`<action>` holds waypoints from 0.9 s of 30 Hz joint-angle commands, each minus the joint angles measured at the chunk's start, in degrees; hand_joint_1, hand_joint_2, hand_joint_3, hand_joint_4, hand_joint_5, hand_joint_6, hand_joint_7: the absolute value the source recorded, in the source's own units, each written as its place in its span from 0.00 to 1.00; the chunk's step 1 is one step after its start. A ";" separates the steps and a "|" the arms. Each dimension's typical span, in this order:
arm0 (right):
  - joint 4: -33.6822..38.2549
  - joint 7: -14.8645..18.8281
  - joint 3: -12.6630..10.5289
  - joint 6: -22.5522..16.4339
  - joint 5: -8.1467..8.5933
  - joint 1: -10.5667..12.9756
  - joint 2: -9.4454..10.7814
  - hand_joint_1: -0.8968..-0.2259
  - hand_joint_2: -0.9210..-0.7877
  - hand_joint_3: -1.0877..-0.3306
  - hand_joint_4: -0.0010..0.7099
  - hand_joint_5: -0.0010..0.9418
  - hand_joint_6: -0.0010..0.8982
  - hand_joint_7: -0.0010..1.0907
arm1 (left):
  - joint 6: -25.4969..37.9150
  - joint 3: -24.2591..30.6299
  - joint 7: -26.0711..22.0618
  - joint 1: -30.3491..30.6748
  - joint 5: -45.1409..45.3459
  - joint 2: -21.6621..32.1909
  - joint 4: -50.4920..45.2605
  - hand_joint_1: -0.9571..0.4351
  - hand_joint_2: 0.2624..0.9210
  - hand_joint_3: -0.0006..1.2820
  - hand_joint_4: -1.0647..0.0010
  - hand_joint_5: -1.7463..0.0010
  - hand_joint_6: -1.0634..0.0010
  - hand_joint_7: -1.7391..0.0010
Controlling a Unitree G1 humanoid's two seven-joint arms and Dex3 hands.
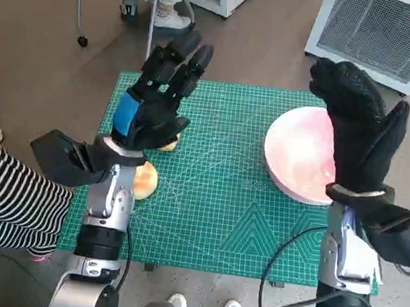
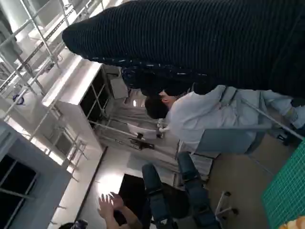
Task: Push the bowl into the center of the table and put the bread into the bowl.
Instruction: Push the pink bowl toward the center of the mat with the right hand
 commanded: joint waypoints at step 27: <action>-0.43 -0.01 -0.49 1.61 0.34 1.30 -0.37 0.28 0.00 0.60 0.30 0.01 0.17 0.31 | -0.49 -0.51 0.55 -1.28 0.34 0.15 -0.41 0.24 1.00 0.20 0.90 1.00 1.00 0.73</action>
